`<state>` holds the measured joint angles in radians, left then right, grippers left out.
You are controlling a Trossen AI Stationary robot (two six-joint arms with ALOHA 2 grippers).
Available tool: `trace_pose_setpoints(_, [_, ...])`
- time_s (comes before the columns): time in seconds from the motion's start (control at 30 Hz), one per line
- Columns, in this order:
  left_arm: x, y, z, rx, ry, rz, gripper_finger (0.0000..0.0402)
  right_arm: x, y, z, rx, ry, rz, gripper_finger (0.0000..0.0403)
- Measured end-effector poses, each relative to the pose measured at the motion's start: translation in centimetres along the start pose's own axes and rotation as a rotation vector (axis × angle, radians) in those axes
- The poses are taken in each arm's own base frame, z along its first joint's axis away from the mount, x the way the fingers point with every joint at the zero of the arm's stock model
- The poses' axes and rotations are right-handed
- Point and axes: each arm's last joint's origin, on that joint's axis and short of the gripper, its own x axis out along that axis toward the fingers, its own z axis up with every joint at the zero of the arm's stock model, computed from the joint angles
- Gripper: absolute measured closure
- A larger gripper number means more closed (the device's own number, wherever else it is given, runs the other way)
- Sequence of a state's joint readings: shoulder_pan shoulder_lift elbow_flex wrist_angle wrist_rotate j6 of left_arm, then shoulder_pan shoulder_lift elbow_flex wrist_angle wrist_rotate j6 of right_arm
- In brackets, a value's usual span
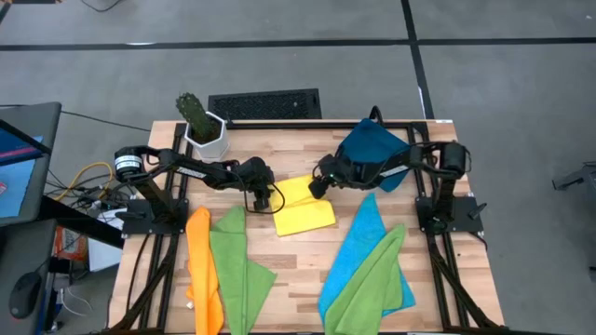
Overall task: Fold microfiber towels
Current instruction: Fold the yellow microfiber cloth
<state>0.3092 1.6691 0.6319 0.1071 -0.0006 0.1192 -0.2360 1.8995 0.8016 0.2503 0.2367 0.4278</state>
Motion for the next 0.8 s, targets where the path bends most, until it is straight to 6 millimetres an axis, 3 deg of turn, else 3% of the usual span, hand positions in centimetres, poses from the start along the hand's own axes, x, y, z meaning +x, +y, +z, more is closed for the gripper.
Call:
trace_pose_setpoints(0.17, [0.0,0.0,0.1,0.004,-0.011,0.004,0.0274,-0.4,0.0,0.3,-0.002,-0.002,0.014,0.0189])
trace_pose_setpoints(0.43, [0.0,0.0,0.4,-0.022,-0.048,0.008,0.0274,-1.0,0.0,0.4,-0.036,0.032,0.06,0.0345])
trace_pose_setpoints(0.53, [0.1,0.1,0.7,-0.045,-0.075,0.011,0.0274,-1.1,0.1,0.4,-0.043,0.034,0.069,0.0386])
trace_pose_setpoints(0.8, [-0.1,0.2,1.7,-0.075,-0.101,0.012,0.0274,-2.6,0.0,1.1,-0.068,0.028,0.058,0.0386])
